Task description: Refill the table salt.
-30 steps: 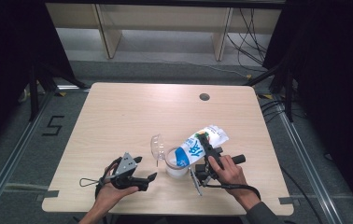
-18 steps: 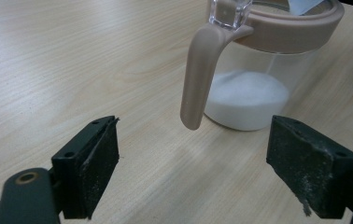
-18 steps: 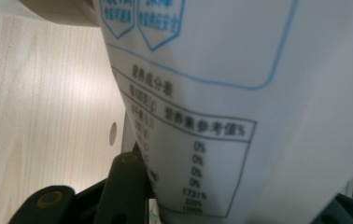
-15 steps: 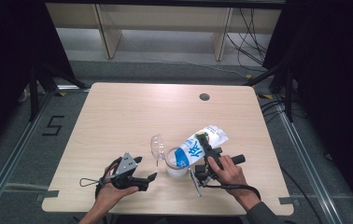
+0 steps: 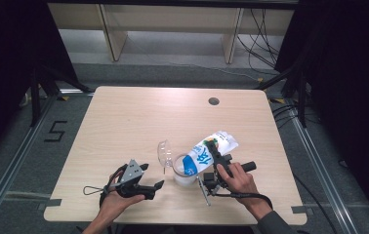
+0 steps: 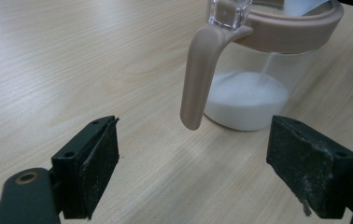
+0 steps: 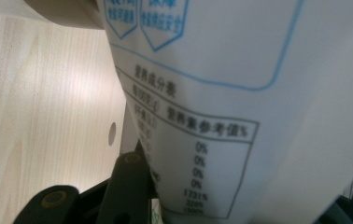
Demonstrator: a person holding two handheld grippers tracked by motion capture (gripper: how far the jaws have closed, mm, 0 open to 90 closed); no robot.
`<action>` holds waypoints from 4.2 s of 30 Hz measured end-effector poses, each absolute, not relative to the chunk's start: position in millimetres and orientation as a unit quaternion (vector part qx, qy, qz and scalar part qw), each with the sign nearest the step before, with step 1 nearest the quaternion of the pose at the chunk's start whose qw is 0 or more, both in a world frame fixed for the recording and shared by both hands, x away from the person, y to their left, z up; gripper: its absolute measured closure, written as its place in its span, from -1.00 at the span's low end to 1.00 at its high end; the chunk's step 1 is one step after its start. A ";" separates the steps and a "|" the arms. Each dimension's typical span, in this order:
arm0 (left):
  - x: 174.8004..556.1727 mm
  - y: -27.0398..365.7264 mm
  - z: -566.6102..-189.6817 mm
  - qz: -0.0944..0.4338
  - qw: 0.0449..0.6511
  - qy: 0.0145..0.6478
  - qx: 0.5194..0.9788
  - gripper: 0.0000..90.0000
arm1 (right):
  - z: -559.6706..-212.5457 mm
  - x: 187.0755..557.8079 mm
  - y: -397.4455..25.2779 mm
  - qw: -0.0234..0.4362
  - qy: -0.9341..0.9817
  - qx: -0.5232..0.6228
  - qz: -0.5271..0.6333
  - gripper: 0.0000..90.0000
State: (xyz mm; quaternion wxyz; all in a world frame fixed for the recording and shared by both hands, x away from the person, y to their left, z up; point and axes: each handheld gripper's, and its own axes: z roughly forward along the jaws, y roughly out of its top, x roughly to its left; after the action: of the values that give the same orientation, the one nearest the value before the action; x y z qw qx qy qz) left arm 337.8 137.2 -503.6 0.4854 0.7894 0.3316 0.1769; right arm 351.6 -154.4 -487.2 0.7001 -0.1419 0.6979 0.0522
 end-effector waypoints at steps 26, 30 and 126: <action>338.3 136.6 -504.5 0.173 0.490 0.330 0.788 -0.64 | -487.1 351.5 -154.4 0.697 0.701 -0.138 0.059 0.51; 338.3 136.3 -504.6 0.173 0.491 0.332 0.786 -0.64 | -486.7 351.8 -154.6 0.695 0.703 -0.136 0.061 0.51; 338.4 136.2 -504.8 0.174 0.484 0.332 0.791 -0.64 | -483.9 351.6 -155.0 0.697 0.699 -0.147 0.053 0.60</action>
State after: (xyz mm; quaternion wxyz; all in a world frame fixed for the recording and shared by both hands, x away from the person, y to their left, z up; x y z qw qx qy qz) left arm 338.4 136.2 -504.8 0.4839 0.7907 0.3321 0.1740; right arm 351.6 -155.0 -483.9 0.6975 -0.1469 0.6994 0.0525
